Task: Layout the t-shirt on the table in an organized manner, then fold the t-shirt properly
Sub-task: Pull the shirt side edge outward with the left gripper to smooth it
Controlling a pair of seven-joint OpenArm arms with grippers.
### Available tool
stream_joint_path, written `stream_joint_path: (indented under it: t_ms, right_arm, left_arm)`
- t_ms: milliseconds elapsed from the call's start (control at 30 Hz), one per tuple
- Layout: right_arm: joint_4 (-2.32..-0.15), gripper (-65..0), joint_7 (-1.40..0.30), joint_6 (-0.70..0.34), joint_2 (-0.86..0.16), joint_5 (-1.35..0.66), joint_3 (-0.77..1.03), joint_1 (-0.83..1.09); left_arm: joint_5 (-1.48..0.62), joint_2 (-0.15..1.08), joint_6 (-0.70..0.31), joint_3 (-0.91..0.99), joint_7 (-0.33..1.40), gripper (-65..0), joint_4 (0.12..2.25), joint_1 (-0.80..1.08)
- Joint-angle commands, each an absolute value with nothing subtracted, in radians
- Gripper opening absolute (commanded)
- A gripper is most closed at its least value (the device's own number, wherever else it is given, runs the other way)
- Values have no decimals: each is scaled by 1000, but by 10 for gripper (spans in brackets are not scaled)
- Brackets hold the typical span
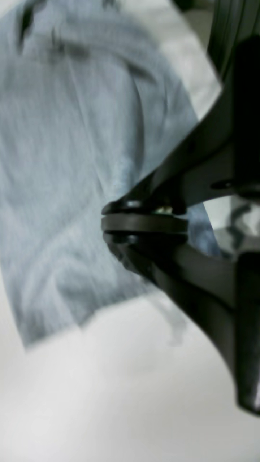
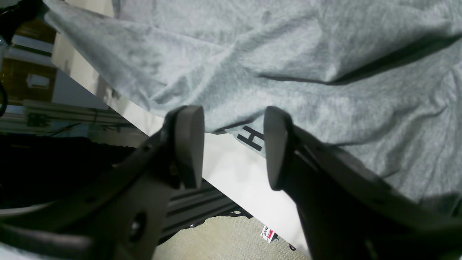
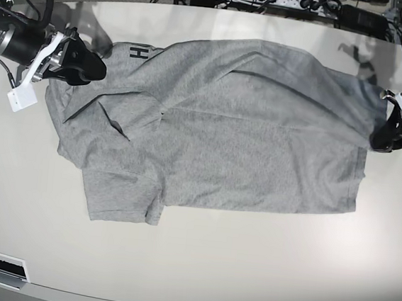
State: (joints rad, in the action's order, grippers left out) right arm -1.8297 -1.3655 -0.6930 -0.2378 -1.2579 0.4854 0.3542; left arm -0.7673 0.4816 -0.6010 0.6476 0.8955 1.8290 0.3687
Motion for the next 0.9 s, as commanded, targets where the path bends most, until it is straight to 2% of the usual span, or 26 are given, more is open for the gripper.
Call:
stream_joint_path:
  t_ms: [0,233,567,867]
  right_arm:
    - [-1847,-367,-1347,-698,-252,-1286,491,349]
    - [-1847,-367,-1347,-698,-252,-1287,491,349]
    - [-1847,-367,-1348,-698,-252,-1286,491,349]
    - [-1847,-367,-1347,-698,-252,-1287,491,349]
  left_arm:
    - [-758,501,-587,657,848,-650,1843,365]
    - [-636,501,-443,657,813,-650,1829,365]
    - [-635,501,-444,657,803,-650,1770,365]
    - [-577,501,-456,655,707,-650,1733,315]
